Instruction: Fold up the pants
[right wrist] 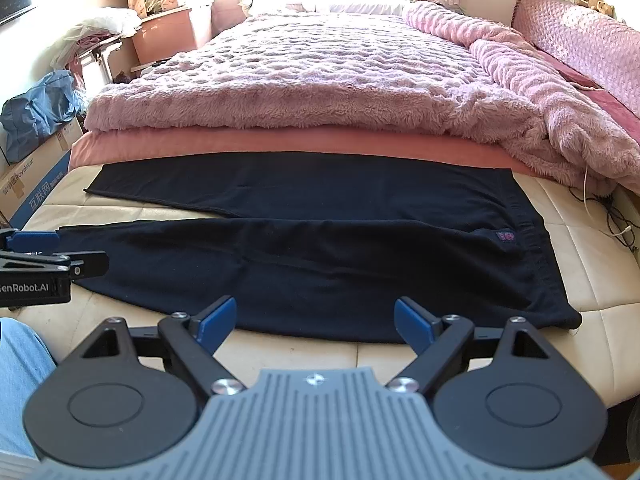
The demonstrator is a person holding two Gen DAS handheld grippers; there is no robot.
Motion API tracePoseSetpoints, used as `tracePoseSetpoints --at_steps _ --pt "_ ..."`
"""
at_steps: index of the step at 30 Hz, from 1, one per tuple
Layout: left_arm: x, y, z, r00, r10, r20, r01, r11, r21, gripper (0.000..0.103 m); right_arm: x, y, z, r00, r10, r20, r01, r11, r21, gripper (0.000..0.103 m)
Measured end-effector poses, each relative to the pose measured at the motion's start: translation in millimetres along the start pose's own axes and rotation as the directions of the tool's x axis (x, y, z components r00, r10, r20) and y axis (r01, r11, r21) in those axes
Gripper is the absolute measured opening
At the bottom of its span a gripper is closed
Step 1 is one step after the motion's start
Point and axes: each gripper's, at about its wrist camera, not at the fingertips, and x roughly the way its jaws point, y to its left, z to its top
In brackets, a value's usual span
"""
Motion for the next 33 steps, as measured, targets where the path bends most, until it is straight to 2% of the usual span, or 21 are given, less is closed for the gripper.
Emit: tracePoseSetpoints --at_steps 33 --pt "-2.4 -1.4 0.3 1.0 -0.003 0.008 0.003 1.0 0.002 0.094 -1.7 0.6 -1.0 1.0 0.0 0.004 0.0 1.0 0.002 0.082"
